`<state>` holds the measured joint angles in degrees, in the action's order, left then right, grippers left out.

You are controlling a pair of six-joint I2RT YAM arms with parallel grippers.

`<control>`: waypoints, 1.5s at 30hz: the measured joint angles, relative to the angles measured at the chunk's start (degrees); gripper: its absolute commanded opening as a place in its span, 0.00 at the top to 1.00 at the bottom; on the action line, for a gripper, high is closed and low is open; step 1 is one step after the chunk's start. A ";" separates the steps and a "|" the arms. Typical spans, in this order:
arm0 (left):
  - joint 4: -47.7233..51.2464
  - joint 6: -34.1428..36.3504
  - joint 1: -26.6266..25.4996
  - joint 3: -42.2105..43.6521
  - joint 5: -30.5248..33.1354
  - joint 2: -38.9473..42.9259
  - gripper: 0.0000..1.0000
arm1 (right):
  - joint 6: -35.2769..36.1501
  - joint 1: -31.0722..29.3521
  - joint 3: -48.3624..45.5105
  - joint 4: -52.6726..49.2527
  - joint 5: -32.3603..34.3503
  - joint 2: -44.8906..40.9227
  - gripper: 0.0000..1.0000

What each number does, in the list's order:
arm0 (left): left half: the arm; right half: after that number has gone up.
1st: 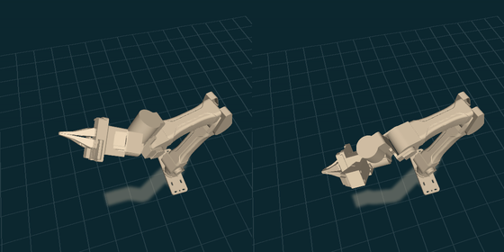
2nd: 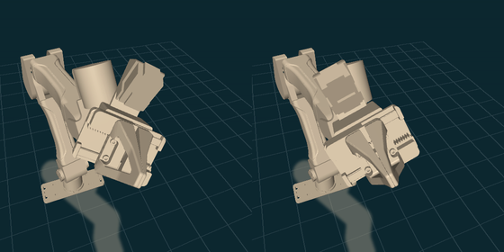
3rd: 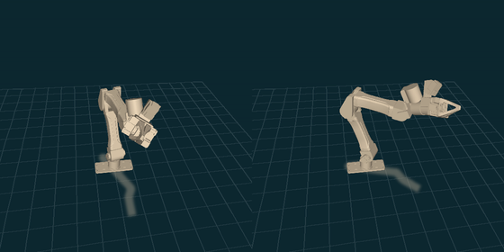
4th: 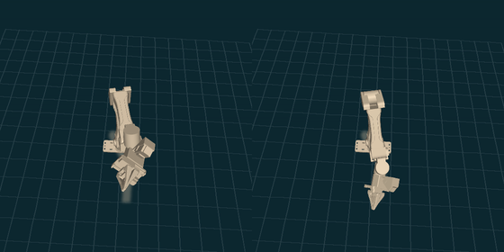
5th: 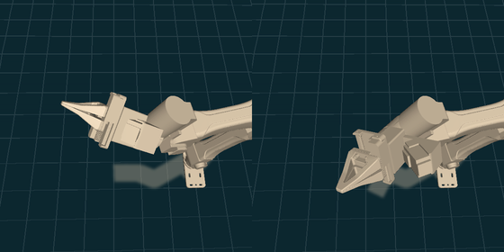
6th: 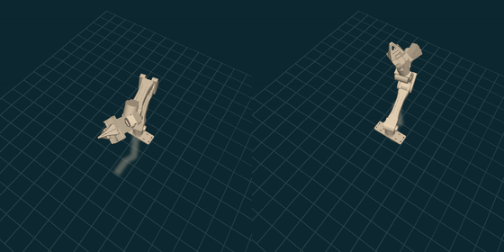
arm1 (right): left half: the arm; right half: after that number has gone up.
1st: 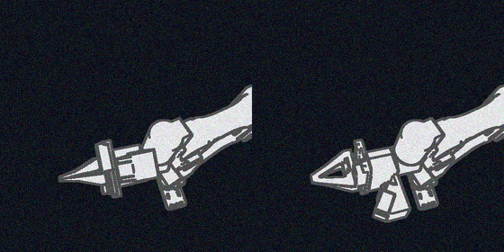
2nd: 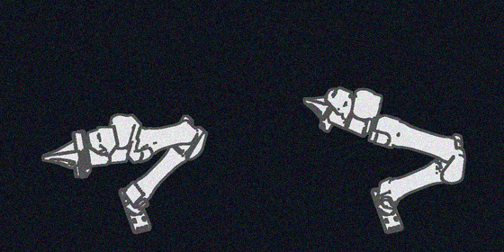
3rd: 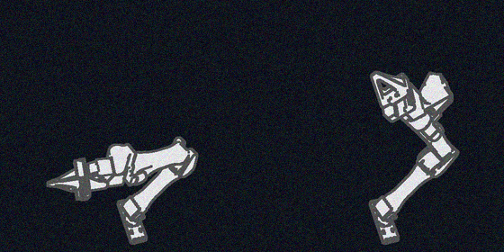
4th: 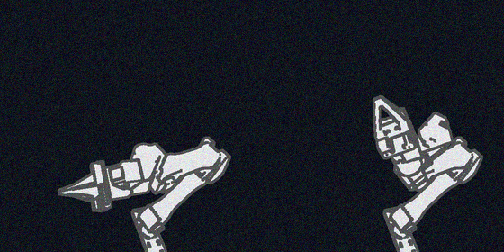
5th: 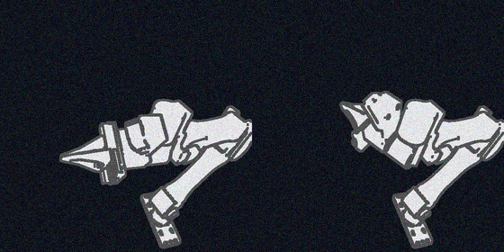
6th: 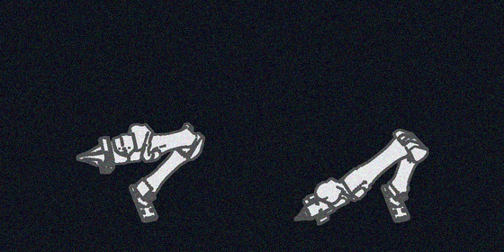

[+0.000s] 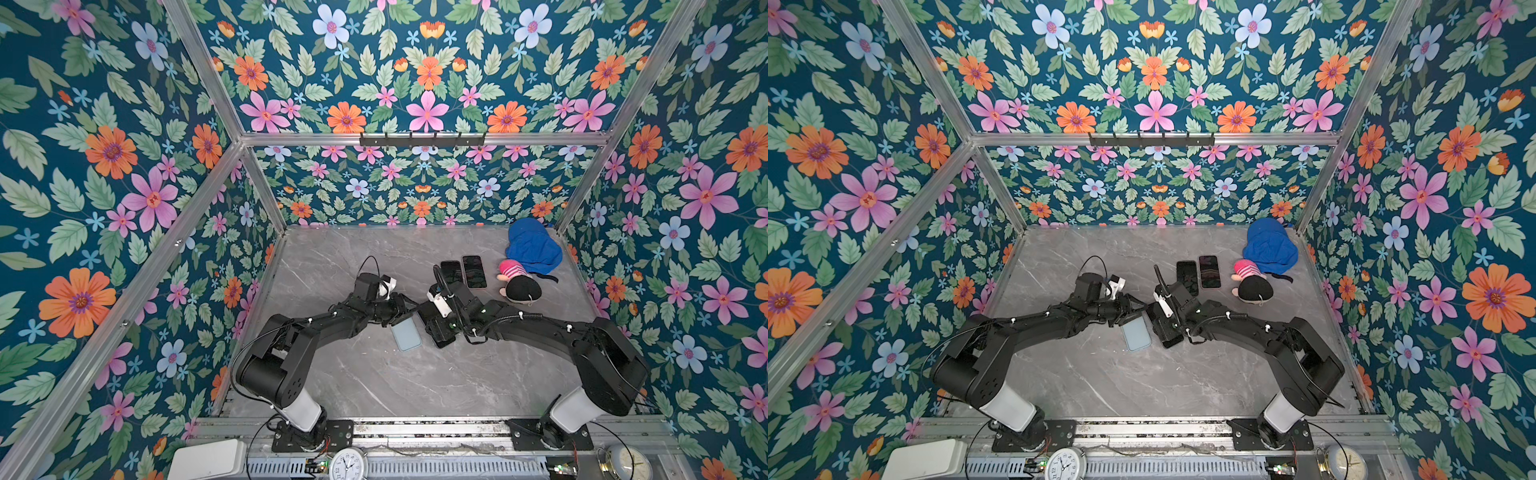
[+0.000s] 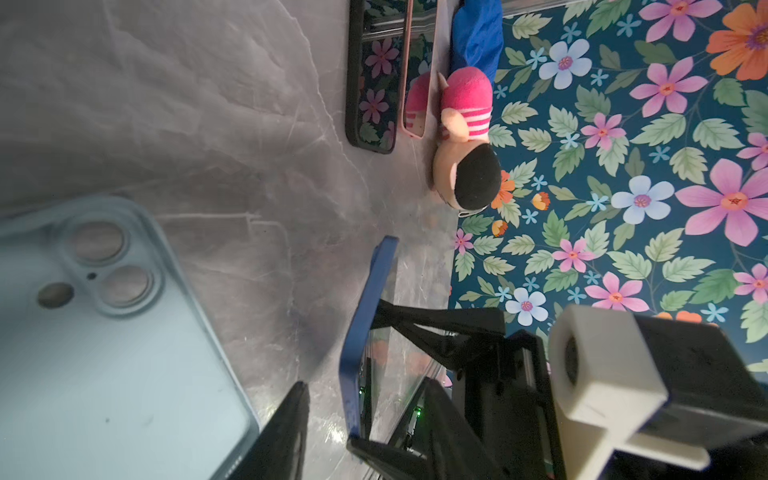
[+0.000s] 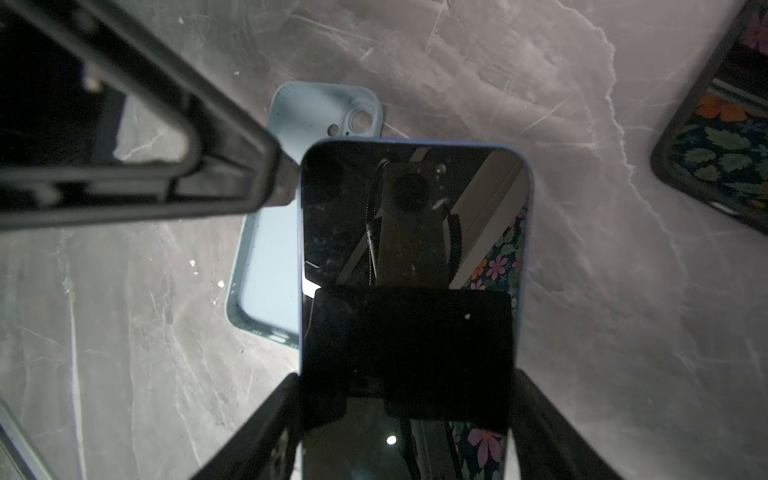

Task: Put the phone into the phone case
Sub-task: 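Lift the black phone with the right gripper while the left holds the light-blue case, then tilt the black phone on edge with the right gripper above the light-blue case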

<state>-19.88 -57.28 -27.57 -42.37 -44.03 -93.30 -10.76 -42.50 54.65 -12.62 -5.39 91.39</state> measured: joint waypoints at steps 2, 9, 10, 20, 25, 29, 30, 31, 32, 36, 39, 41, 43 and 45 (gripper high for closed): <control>-1.09 -0.81 0.20 -0.11 -0.72 -0.98 0.56 | -0.02 -0.02 0.22 -0.02 -0.39 0.00 0.31; -5.05 -1.22 0.26 -0.48 -2.69 -3.19 0.67 | -0.02 -0.07 1.31 -0.33 -1.29 0.11 0.31; -5.42 -1.22 0.35 -0.61 -2.89 -3.43 0.70 | -0.02 -0.07 1.49 -0.46 -1.51 0.26 0.31; -7.61 -1.25 0.94 -0.28 -3.37 -4.24 0.87 | -0.11 -0.07 2.75 -0.85 -1.92 1.38 0.30; -10.19 -1.60 0.98 0.81 -3.45 -4.46 0.88 | -0.37 -0.04 3.69 -2.01 -2.32 1.84 0.22; -11.89 -3.89 0.90 1.42 -3.21 -5.46 0.90 | -0.70 -0.09 4.87 -3.45 -1.70 1.75 0.08; -12.13 -4.28 0.90 1.84 -3.10 -5.51 0.91 | -1.18 -0.09 5.22 -4.09 -1.42 1.60 0.07; -12.33 -4.72 0.87 2.14 -3.04 -5.49 0.92 | -1.64 -0.09 5.44 -4.79 -1.14 1.33 0.07; -12.76 -5.53 0.90 2.43 -2.86 -5.46 0.92 | -2.99 -0.09 5.49 -5.73 -0.31 0.61 0.06; -15.76 -7.87 0.94 3.19 -1.84 -5.51 0.93 | -9.70 0.00 3.48 -7.76 1.25 -5.14 0.07; -20.72 -11.39 0.94 4.74 -0.74 -5.57 0.94 | -17.22 2.19 -2.21 -4.83 -2.49 -12.28 0.15; -23.76 -13.57 0.94 5.51 -0.15 -5.53 0.94 | -23.74 5.38 -8.00 -0.22 -5.68 -17.11 0.21; -26.60 -15.89 0.94 5.68 0.46 -5.44 0.94 | -30.18 7.93 -14.16 5.35 -8.79 -21.18 0.23; -30.05 -18.16 0.92 5.46 0.72 -5.44 0.94 | -36.15 9.60 -18.80 10.67 -12.31 -23.82 0.27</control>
<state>-49.93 -75.44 -26.65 -36.91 -43.31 -98.74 -46.92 -32.91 35.86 -1.96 -17.69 67.57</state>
